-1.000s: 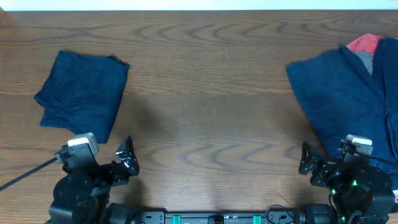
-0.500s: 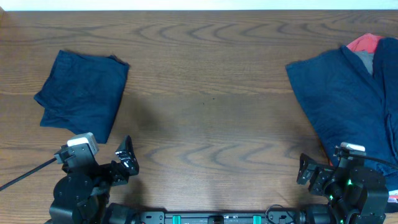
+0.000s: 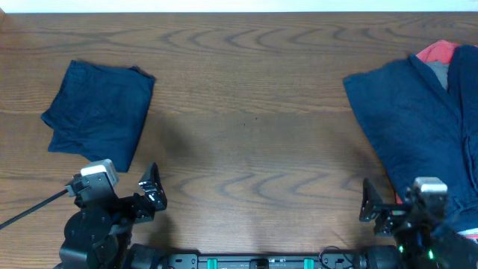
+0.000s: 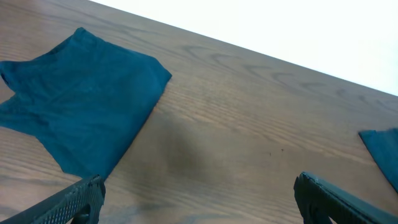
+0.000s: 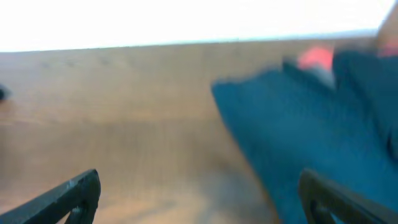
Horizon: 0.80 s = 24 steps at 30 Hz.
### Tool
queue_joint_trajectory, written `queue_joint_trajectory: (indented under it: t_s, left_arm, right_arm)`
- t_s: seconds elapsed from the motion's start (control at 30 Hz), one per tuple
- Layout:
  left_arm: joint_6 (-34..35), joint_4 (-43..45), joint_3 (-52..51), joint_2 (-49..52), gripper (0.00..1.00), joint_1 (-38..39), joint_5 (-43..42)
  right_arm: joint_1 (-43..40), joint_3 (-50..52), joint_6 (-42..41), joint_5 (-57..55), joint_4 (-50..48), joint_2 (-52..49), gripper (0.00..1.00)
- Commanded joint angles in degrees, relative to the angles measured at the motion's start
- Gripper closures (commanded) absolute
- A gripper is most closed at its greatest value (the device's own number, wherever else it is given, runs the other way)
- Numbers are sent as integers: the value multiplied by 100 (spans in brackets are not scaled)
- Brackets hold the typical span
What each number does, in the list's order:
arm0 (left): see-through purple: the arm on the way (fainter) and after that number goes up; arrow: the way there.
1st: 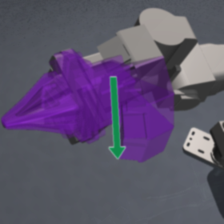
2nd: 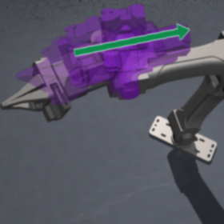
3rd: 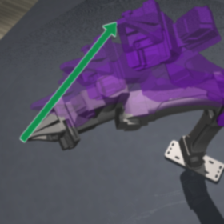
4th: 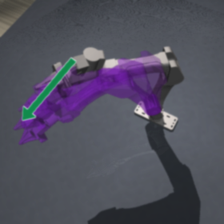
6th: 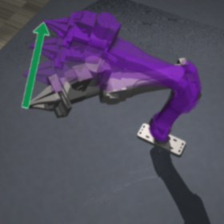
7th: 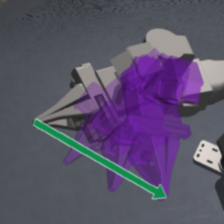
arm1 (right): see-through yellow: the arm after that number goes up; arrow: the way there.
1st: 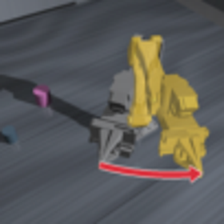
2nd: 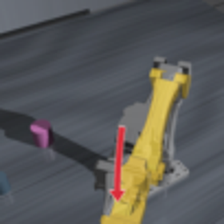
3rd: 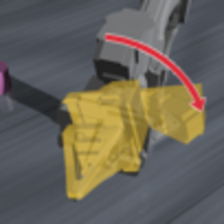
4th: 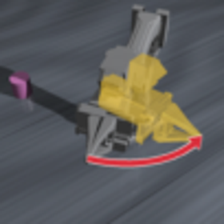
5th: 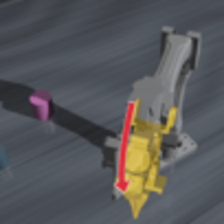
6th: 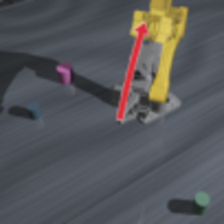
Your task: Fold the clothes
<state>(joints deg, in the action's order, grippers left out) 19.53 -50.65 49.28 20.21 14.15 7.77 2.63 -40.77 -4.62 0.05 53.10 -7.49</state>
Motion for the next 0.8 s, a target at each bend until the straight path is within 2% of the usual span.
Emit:
queue_joint_trajectory:
  t_s: [0.0,0.23,0.33,0.57,0.7,0.77]
  left_arm:
    - [48,17,-31,-11,2,7,85]
    - [48,17,-31,-11,2,7,85]
    - [48,17,-31,-11,2,7,85]
    - [48,17,-31,-11,2,7,85]
    - [48,17,-31,-11,2,7,85]
    - [48,17,-31,-11,2,7,85]
  right_arm:
    - [61,326,973,109,-485,516,1]
    - [76,1222,2146,380,-2531,717,1]
    - [76,1722,2400,404,-3346,717,1]
    - [76,3233,2361,461,-4909,717,1]
    - [76,4041,1427,420,-5705,717,1]
    - [74,4044,1102,297,-5495,721,1]
